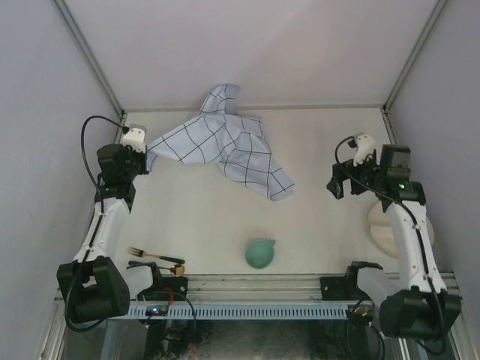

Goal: Set the dinner table for one person
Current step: Flatten out the napkin at the center of the board.

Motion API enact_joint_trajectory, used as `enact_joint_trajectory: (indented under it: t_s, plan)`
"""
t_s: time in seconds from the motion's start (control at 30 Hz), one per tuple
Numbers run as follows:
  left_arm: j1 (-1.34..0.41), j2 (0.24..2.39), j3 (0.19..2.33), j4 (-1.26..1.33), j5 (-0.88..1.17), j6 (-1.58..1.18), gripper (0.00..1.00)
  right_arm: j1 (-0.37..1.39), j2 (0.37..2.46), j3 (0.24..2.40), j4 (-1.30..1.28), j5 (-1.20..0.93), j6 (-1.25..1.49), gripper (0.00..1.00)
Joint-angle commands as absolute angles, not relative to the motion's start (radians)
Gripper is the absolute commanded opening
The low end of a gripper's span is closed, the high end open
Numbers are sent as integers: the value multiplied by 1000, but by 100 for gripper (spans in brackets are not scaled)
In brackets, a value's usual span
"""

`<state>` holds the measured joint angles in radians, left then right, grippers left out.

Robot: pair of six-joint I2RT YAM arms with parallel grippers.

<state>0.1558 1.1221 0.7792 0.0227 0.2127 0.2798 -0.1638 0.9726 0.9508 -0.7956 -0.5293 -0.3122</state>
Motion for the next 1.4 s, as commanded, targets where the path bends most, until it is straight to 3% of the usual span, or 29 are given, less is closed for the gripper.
enact_joint_trajectory:
  t_s: [0.0,0.23,0.4,0.6,0.93,1.37]
  plan:
    - [157,1148,741,18,222,275,0,21,1160,976,-456,-391,-299,100]
    - [158,1107,678,82,154,317,0,249,1668,1360,-214,-200,-364,100]
    - [158,1170,728,52,163,289,0,313,2062,1821,-308,-222,-342,100]
    - [157,1251,792,30,143,293,0,399,2281,2071,-355,-180,-384,100]
    - [156,1259,824,17,146,260,0,546,2302,1955,-226,-39,-549,100]
    - [152,1250,818,9,153,260,1,546,2392,1992,-31,64,-672,100]
